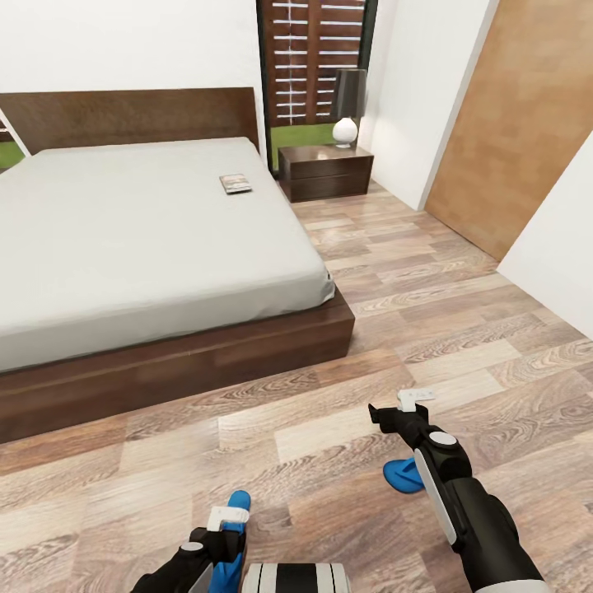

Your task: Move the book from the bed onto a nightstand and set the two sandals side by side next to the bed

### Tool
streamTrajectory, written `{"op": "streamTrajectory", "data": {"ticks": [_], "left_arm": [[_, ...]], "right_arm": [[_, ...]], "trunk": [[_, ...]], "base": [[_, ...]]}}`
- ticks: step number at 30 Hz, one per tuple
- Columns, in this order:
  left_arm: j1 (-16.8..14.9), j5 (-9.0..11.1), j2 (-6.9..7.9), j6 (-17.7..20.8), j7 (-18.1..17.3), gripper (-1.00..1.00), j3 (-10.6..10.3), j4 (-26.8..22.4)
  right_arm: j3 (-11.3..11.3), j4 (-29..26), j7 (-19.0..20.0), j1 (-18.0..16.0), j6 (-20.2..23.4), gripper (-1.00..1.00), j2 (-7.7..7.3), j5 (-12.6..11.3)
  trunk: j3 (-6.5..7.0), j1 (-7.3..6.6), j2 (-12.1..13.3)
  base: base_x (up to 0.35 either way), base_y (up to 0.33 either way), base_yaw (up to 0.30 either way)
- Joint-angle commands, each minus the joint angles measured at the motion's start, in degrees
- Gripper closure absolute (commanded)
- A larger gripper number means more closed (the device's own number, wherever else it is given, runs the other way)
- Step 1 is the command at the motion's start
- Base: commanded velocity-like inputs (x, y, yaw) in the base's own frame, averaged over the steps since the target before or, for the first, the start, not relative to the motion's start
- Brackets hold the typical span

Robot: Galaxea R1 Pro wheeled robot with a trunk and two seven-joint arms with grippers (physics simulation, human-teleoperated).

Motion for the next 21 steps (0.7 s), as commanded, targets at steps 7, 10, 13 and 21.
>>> {"op": "streamTrajectory", "data": {"ticks": [7,10,13,21], "left_arm": [[-0.06,0.51,-0.03,0.5,0.36,-1.0,-0.48,-0.36],[-0.07,0.51,-0.05,0.59,0.36,-1.0,-0.48,-0.41],[-0.13,0.51,-0.13,0.73,0.36,-1.0,-0.48,-0.51],[-0.24,0.51,-0.31,0.9,0.36,-1.0,-0.48,-0.9]], "right_arm": [[0.05,-0.02,0.08,-0.02,0.38,-1.0,-0.04,0.09],[0.06,-0.02,0.08,-0.02,0.38,-1.0,-0.04,0.09],[0.06,-0.01,0.08,-0.02,0.39,-1.0,-0.04,0.09],[0.06,-0.01,0.08,-0.02,0.39,-1.0,-0.04,0.09]], "trunk": [[-1.37,0.14,-0.1],[-2.03,0.22,-0.14],[-2.48,0.27,-0.16],[-2.48,0.27,-0.16]], "base": [[0.0,0.0,0.0],[0.0,0.0,0.0],[0.0,0.0,0.0],[0.0,0.0,0.0]]}}
